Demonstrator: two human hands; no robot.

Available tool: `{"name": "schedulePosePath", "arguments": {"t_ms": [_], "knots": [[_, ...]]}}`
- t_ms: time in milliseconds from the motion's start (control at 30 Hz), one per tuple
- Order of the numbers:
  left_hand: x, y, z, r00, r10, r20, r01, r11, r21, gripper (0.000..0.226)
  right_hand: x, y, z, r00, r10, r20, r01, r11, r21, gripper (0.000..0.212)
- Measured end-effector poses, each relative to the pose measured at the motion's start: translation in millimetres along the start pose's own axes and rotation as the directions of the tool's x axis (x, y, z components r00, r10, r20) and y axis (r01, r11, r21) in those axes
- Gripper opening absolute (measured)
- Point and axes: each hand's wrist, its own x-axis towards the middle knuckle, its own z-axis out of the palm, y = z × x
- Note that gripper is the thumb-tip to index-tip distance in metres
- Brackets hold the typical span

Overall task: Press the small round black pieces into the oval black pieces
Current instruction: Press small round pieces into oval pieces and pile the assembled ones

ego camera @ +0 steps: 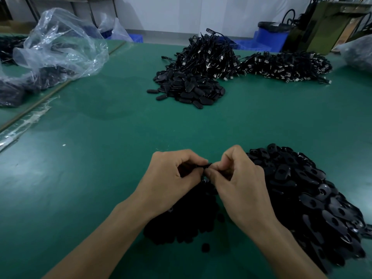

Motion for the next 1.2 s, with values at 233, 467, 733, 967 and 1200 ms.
{"name": "schedulePosePath", "arguments": {"t_ms": [233, 467, 733, 967, 1200], "knots": [[-1.5, 1.9, 2.5, 1.000, -0.025, -0.005, 0.025, 0.999, 0.034, 0.023, -3.1, -0.4, 3.0, 0.996, 0.031, -0.086, -0.030, 0.999, 0.011, 0.037], [0.4, 0.9, 2.6, 0.996, -0.056, -0.075, 0.061, 0.996, 0.060, 0.024, -5.7, -7.7, 4.4, 0.999, 0.011, 0.034, -0.013, 0.999, 0.045, 0.027], [1.4, 0.5, 2.6, 0.996, -0.089, -0.001, 0.089, 0.995, -0.040, 0.031, 0.4, -1.6, -1.2, 0.985, -0.170, -0.028, 0.165, 0.977, -0.136, 0.019], [5.4, 3.0, -0.9, 0.989, -0.140, 0.051, 0.149, 0.955, -0.258, 0.016, 7.8, 8.1, -7.9, 0.992, -0.109, 0.065, 0.107, 0.994, 0.025, 0.017], [6.1, 1.9, -4.8, 0.985, -0.169, 0.030, 0.170, 0.932, -0.319, 0.022, 10.1, 11.4, -7.7, 0.992, -0.074, 0.101, 0.057, 0.986, 0.158, 0.022]]}}
